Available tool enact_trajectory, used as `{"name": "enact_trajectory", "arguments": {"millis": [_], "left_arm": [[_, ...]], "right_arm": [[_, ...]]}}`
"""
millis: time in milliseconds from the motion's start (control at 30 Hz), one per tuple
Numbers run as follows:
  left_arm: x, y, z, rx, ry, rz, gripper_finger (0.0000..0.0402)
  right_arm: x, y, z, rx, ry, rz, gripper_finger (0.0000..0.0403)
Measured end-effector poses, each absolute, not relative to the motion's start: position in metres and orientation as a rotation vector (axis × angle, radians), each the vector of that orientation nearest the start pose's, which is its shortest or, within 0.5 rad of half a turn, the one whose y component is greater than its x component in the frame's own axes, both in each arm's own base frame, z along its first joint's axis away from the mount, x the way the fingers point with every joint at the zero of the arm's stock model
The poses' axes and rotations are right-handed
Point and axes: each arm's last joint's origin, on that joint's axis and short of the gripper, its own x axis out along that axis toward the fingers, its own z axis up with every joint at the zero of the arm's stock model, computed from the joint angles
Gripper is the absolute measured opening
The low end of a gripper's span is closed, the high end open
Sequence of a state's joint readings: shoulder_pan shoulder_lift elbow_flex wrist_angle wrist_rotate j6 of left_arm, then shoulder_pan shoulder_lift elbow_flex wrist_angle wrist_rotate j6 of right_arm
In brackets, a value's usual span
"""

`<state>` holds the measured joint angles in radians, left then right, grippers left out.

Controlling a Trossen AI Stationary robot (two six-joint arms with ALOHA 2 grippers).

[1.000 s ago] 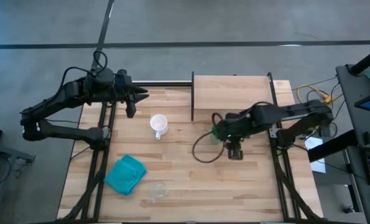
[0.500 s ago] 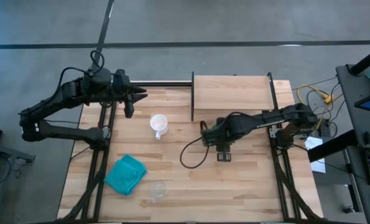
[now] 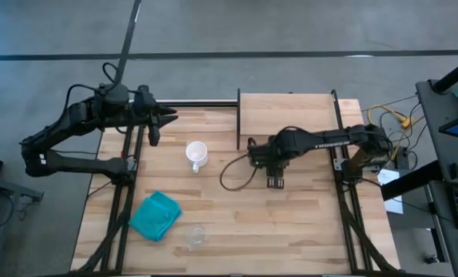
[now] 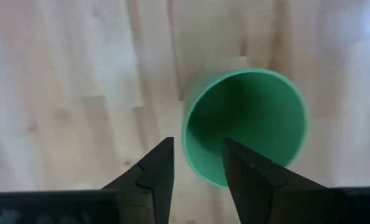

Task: Stack small to large cups/mugs on shelf
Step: Put the green cup on the shelf

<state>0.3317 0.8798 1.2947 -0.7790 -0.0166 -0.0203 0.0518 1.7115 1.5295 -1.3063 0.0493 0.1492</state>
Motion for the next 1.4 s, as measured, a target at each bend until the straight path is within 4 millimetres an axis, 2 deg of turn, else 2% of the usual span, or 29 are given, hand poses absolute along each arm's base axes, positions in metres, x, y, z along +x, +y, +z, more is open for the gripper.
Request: {"name": "enact_trajectory", "arguments": {"millis": [267,467,1100,1267,1400], "left_arm": [[0.135,0.047,0.422,-0.079,0.370,0.348,0.0075],[0.139,0.048,0.416,-0.082,0.394,0.347,0.0075],[0.141,0.049,0.412,-0.084,0.407,0.346,0.0075],[0.141,0.049,0.412,-0.084,0.407,0.346,0.0075],[0.141,0.049,0.412,-0.084,0.407,0.346,0.0075]], "right_arm": [[0.318,0.002,0.283,0.101,1.481,-0.080,0.0128],[0.320,0.002,0.281,0.142,1.469,-0.040,0.0128],[0.319,-0.001,0.244,0.171,1.477,-0.080,0.0125],[0.317,-0.001,0.237,0.164,1.492,-0.076,0.0098],[0.315,-0.002,0.235,0.141,1.496,-0.097,0.0049]]}}
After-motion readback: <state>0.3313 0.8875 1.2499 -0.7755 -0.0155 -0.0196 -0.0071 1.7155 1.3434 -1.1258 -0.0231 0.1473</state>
